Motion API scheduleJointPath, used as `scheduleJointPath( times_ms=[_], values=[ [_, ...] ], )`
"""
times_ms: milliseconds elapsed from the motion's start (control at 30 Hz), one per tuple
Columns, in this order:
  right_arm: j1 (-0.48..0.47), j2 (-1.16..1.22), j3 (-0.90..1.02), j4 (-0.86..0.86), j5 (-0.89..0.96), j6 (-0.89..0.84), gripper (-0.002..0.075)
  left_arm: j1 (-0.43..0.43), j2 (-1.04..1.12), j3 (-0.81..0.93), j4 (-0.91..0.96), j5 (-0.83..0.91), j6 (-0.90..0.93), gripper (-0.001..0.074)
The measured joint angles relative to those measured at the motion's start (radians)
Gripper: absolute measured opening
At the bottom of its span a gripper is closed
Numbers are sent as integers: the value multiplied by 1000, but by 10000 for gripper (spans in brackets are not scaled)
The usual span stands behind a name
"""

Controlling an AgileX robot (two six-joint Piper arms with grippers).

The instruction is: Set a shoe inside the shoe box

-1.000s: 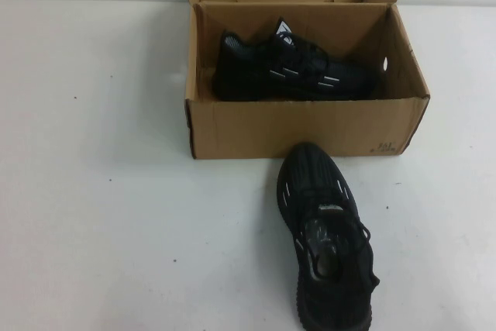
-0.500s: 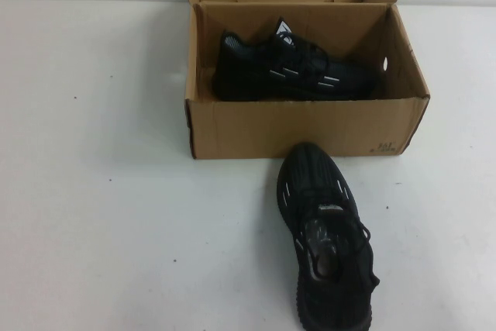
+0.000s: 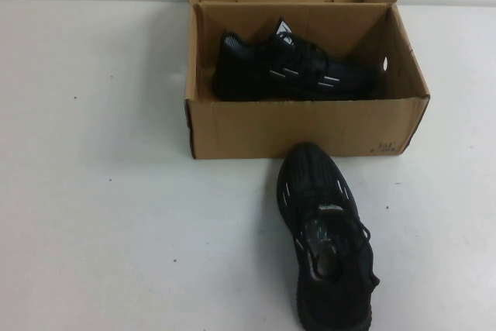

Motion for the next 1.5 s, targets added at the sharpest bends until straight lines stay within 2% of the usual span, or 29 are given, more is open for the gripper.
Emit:
scheduleJointPath(
  times_ms=[167,433,633,767,867,1100,1300,1500],
  values=[
    [0,0,0,0,-106,0,-17,0,-2,0,2,-198,-3,-4],
    [0,0,0,4,-143,2,-17,0,-2,0,4,-255,-3,-4],
    [0,0,0,30,-408,2,-17,0,-4,0,0,-433,-3,-4],
    [0,-6,-93,59,-435,2,-17,0,-4,-76,-24,-484,-3,-4],
    [0,-6,-237,61,-316,3,-17,0,-4,-209,-31,-383,-3,-4],
    [0,53,-626,83,273,27,-17,0,86,-541,-33,48,-8,-4],
    [0,250,-768,89,660,31,-17,0,221,-595,-33,171,-14,-4],
    [0,323,-771,125,808,-30,-17,0,239,-597,-35,297,-61,-4]
  ],
)
